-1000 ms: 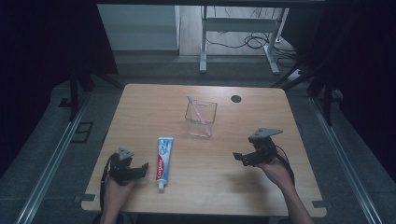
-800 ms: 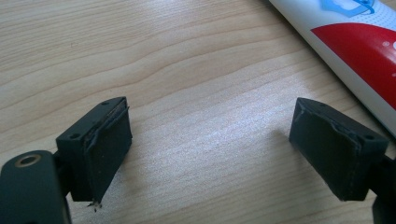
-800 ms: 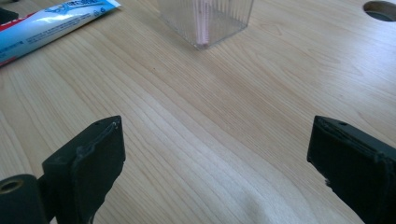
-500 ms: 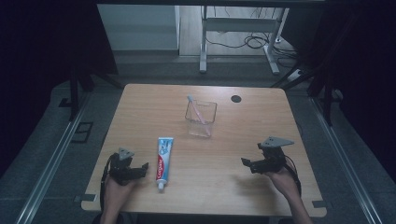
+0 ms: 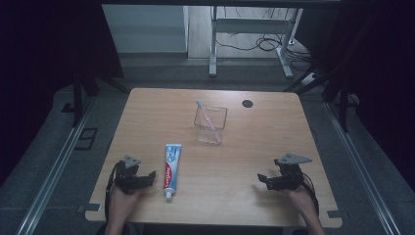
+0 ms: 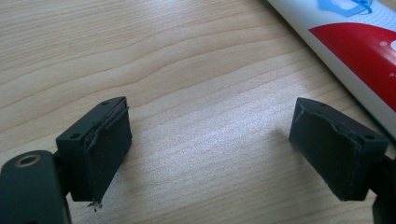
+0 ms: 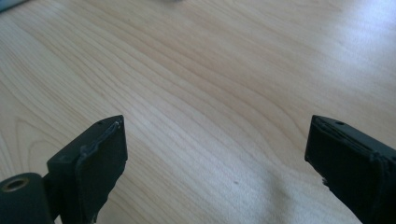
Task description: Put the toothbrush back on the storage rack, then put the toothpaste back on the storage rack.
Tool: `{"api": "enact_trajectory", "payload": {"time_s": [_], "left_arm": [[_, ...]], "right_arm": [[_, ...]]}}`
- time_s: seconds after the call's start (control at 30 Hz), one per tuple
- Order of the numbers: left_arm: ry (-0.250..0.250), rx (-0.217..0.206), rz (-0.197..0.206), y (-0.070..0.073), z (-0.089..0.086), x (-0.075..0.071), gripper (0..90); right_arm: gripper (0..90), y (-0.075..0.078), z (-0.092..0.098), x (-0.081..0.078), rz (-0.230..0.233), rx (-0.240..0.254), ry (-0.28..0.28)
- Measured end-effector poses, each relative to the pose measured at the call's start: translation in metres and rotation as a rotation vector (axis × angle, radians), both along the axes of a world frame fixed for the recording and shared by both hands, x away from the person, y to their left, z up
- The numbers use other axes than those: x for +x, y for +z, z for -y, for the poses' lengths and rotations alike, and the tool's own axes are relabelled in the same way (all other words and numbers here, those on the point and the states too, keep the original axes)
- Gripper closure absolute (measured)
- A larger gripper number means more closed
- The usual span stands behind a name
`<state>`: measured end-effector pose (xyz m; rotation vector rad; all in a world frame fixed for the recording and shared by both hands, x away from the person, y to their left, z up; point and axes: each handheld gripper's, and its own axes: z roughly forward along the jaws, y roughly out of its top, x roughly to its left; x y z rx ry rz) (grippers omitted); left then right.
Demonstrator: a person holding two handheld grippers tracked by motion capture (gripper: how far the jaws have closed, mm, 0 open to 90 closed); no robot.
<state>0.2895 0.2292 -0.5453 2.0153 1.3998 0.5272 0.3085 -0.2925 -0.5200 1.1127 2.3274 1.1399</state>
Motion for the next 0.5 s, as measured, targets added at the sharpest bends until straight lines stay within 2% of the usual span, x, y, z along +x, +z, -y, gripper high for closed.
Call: {"api": "enact_trajectory", "payload": {"time_s": [0.3, 0.4, 0.5], "left_arm": [[0.000, -0.003, -0.001, 0.000, 0.001, -0.001, 12.9], [-0.017, 0.002, -0.001, 0.000, 0.000, -0.001, 12.9], [-0.018, 0.003, -0.003, 0.001, 0.000, -0.001, 13.0]], "right_arm": [[5.5, -0.019, 0.002, -0.004, -0.033, -0.040, -0.001], [5.8, -0.022, 0.002, -0.005, -0.043, -0.048, 0.002], [6.0, -0.022, 0.001, -0.006, -0.035, -0.055, 0.004]]}}
